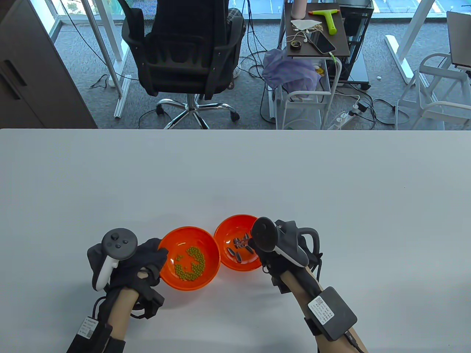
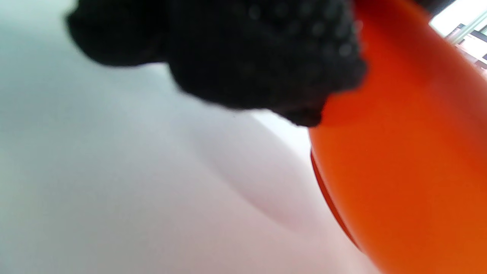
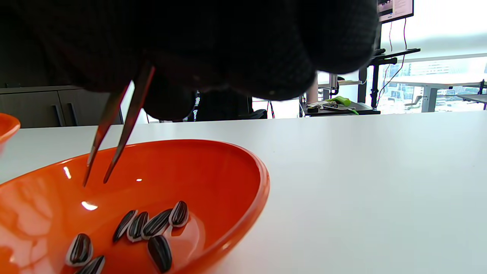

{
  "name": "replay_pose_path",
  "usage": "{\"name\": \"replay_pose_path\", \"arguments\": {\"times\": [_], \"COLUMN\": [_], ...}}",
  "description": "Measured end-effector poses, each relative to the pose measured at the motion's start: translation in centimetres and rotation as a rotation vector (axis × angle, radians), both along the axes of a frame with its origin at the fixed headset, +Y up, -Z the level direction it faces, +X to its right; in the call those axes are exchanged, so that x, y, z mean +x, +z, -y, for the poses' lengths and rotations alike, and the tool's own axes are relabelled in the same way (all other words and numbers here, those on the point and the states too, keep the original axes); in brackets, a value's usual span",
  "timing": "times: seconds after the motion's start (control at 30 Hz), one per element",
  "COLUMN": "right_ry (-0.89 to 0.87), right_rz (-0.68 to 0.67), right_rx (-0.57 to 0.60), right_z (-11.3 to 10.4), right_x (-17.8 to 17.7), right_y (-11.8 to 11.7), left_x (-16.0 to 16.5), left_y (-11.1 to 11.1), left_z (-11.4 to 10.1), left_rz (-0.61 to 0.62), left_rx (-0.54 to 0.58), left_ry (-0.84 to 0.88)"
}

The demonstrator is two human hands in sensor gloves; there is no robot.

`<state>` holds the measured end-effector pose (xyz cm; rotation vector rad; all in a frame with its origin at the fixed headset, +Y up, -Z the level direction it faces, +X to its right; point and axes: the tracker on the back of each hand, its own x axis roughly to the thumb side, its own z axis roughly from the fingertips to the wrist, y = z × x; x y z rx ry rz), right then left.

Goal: Pick sunflower seeds with tweezers into bowl

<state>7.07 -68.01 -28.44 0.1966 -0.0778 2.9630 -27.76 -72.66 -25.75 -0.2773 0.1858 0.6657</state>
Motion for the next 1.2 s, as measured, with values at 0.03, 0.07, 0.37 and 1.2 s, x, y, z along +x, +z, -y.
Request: {"name": "replay_pose_path", "arguments": {"times": [0.03, 0.07, 0.37, 1.2], "right_ry": [0.000, 0.001, -0.024, -0.073], "right_rz": [0.002, 0.004, 0.001, 0.065], "right_rx": [0.002, 0.003, 0.025, 0.045], "right_z": [-0.1, -0.1, -0.3, -0.8], "right_x": [0.0, 0.1, 0.0, 1.3], "right_y": [0.0, 0.0, 0.2, 0.1], "left_x": [-0.3, -0.5, -2.3, -0.4], "left_y": [-0.1, -0.2, -0.9, -0.1], "left_z": [0.2, 0.4, 2.5, -0.3], "left_rz": [-0.013, -0.028, -0.147, -0.096], "left_rx": [-0.005, -0.013, -0.068, 0.248], "left_ry": [0.002, 0.008, 0.053, -0.384]}}
